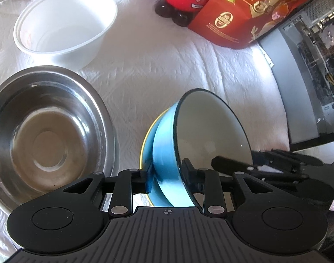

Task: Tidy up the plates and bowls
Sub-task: 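Carry the blue bowl with the left tool, lower it into the yellow-rimmed bowl, release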

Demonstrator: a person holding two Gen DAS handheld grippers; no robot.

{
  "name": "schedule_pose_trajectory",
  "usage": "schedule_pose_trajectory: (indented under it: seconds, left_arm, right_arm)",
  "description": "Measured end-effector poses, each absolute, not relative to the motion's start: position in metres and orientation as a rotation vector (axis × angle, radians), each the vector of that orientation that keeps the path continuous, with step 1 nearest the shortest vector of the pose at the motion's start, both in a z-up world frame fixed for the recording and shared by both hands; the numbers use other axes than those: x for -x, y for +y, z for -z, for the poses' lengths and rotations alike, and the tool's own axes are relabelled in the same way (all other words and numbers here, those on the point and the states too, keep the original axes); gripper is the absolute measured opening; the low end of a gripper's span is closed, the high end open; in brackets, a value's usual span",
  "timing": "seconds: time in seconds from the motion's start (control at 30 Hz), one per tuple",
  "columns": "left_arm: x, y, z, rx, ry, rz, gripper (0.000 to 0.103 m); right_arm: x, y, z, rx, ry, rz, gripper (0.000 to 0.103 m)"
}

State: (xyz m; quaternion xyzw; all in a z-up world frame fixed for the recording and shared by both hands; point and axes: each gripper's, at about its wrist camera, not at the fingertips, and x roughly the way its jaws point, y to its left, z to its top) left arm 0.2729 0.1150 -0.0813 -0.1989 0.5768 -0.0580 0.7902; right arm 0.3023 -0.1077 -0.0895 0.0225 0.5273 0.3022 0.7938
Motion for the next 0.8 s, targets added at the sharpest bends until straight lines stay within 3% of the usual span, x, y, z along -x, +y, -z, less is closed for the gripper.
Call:
schedule_pose_trajectory:
  seconds: [0.8]
  left_arm:
    - [-0.2715,0.1186,0.0742,0.418,1.238,0.124,0.029]
  right_arm:
    - [-0.3038,-0.1123,0.0899,-0.072,1.133,-0.652,0.045]
